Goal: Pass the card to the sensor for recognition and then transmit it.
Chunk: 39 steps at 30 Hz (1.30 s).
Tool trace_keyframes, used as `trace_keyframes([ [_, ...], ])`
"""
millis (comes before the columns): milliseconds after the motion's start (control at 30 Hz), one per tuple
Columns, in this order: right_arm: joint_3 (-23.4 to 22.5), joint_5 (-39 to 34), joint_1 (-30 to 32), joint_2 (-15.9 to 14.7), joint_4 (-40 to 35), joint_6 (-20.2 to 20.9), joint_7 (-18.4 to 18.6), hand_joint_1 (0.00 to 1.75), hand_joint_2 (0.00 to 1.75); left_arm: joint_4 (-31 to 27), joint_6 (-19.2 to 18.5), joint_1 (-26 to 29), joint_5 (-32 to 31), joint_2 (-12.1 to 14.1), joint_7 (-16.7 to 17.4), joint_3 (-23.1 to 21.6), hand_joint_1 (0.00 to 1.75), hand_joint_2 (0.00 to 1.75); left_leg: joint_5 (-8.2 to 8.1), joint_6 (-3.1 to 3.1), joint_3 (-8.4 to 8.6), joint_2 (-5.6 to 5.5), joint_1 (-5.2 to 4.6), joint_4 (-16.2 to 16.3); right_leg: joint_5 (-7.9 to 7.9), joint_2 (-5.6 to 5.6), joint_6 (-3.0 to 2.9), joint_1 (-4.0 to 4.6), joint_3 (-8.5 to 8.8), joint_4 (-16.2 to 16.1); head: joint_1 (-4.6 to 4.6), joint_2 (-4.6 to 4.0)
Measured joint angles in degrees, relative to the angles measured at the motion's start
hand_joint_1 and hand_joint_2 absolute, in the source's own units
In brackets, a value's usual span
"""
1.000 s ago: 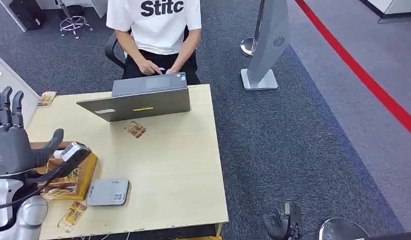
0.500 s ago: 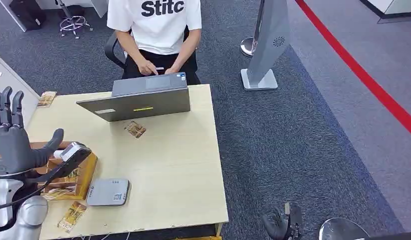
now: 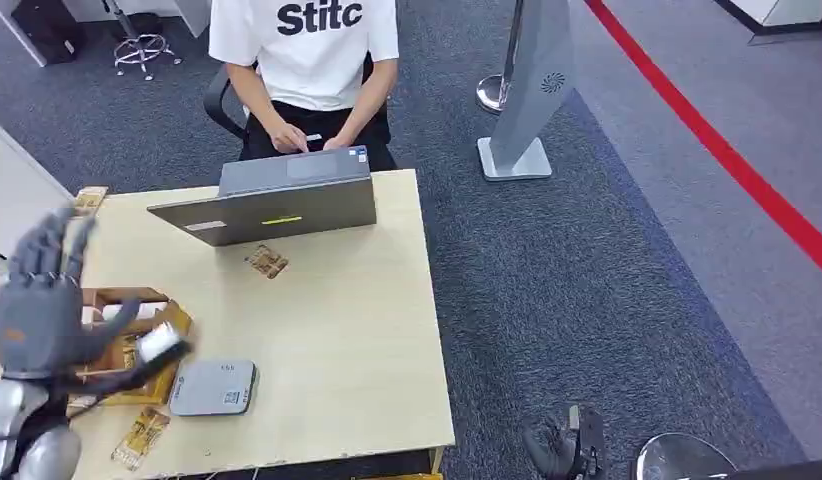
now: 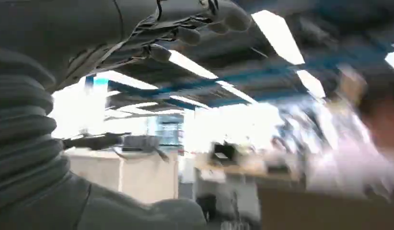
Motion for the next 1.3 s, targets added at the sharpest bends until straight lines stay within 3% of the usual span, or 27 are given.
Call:
trace_keyframes([
  [33,-0.13,0.00,0.41,-0.30,0.48,0.13,-0.17,0.00,1.75,-2.64,-3.32,5.51,-0.72,2.86,0.10,-0.33,0.00,1.75,-0.06,0.09,0.05,0.10,-0.03,0.01,-0.07,0.09,-0.02,-0.04,-0.09,0.00,-0.41,-0.02],
  [100,-0.37,0.04,1.03,-0.57,1.00,0.22,-0.52,0.00,1.75,-5.89,-2.86,12.45,-0.87,5.72,0.26,-0.44,0.00,1.75,-0.02,0.11,-0.41,-0.47,0.20,0.15,-0.20,-0.47,0.05,0.15,-0.35,-0.06,-0.52,-0.02],
  [200,-0.52,0.04,0.52,-0.98,1.51,0.28,-0.81,0.00,1.75,-9.12,-3.52,15.97,-0.80,8.53,0.63,-0.52,0.00,1.75,0.12,0.13,-0.60,-1.35,0.18,0.11,-0.30,-1.43,-0.02,0.15,-0.22,-0.07,-0.17,-0.02],
  [333,-0.55,0.07,0.11,-0.98,1.92,0.39,-0.87,0.00,1.75,-11.37,-4.29,17.47,-0.65,10.50,0.66,-0.76,0.00,1.75,0.28,0.12,-0.55,-1.42,0.19,0.10,-0.25,-1.57,-0.03,0.16,-0.08,-0.06,-0.15,-0.02],
  [667,-0.94,0.22,0.00,-1.01,2.58,0.44,-0.92,0.00,1.75,-12.94,-4.61,18.45,-0.63,11.85,0.66,-1.00,0.00,1.75,0.40,0.09,-0.55,-1.44,0.18,0.10,-0.14,-1.60,-0.03,0.16,-0.07,-0.05,-0.13,-0.02],
  [1033,-1.35,0.42,-0.21,-0.98,2.88,0.44,-0.92,0.00,1.75,-13.38,-4.79,18.56,-0.30,11.85,0.68,-1.07,0.00,1.75,0.40,0.08,-0.55,-1.46,0.18,0.10,-0.14,-1.60,-0.03,0.16,-0.07,-0.05,-0.17,-0.02],
  [1300,-1.60,1.57,-0.26,-0.98,3.28,0.87,-0.85,0.00,1.75,-13.23,-5.16,20.08,0.81,11.22,2.56,0.13,0.00,1.75,0.40,0.09,-0.56,-1.49,0.18,0.10,-0.14,-1.63,-0.03,0.16,-0.07,-0.05,-0.17,0.00],
])
